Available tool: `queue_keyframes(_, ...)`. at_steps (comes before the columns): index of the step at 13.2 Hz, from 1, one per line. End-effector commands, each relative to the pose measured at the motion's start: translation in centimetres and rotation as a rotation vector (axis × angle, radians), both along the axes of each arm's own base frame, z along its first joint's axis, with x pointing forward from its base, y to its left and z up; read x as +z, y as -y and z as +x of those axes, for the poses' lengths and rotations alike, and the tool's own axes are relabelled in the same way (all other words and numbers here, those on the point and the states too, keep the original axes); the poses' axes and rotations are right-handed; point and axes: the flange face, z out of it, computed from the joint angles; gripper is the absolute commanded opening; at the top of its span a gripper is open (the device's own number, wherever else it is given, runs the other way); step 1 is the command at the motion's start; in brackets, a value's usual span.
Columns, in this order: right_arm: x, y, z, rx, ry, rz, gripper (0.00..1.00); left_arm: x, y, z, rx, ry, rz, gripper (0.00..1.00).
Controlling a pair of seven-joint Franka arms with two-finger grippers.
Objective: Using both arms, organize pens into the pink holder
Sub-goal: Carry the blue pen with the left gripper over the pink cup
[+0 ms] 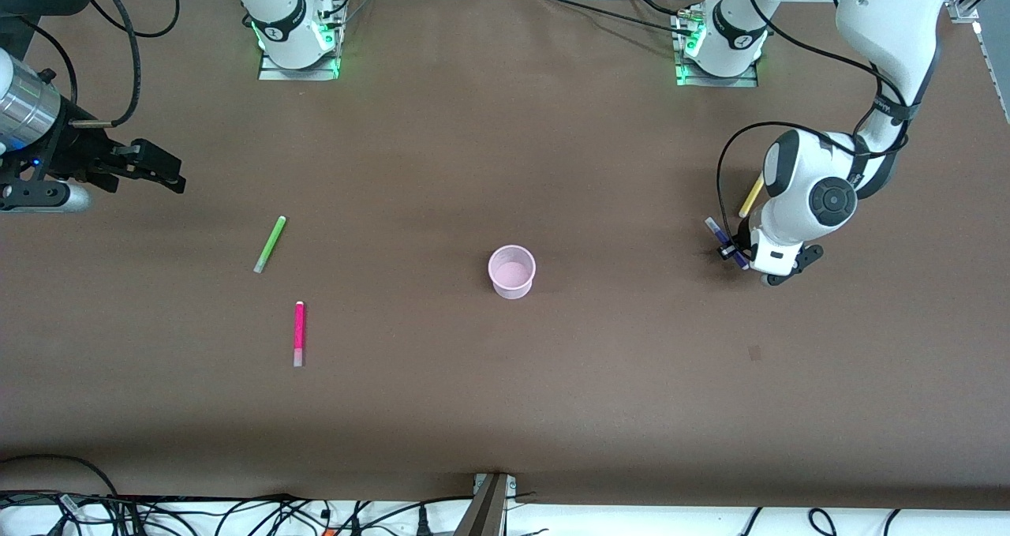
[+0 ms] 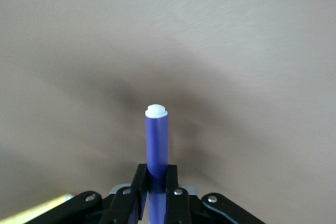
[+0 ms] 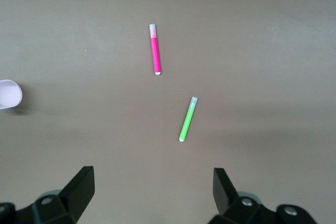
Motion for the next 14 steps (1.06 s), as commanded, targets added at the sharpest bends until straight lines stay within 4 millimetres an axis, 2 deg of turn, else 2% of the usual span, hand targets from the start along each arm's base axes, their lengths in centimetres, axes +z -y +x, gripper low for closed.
queue_keyframes(1, 0.7, -0.2, -0.1, 0.011, 0.013, -0.007, 1.00, 7.8, 7.0, 1.7, 0.062, -0.010, 0.028, 0.00)
queue_keyframes(4, 0.8, -0.2, 0.0, 0.011, 0.022, -0.005, 1.00, 13.9, 13.9, 2.4, 0.226, -0.030, 0.046, 0.00)
queue_keyframes(7, 0.7, -0.2, 0.0, 0.011, 0.021, -0.005, 1.00, 18.1, 18.8, 1.3, 0.445, 0.002, 0.058, 0.00)
queue_keyframes(9, 0.9, -0.2, -0.1, 0.010, 0.022, -0.005, 1.00, 18.4, 23.1, -0.3, 0.546, 0.067, 0.128, 0.00)
queue_keyframes(11, 0.8, -0.2, -0.1, 0.010, 0.019, -0.005, 1.00, 17.3, 28.4, -2.2, 0.644, 0.137, 0.184, 0.00)
queue_keyframes(14, 0.8, -0.5, -0.1, 0.008, 0.019, -0.008, 1.00, 16.7, 34.8, -2.6, 0.737, 0.213, 0.182, 0.00)
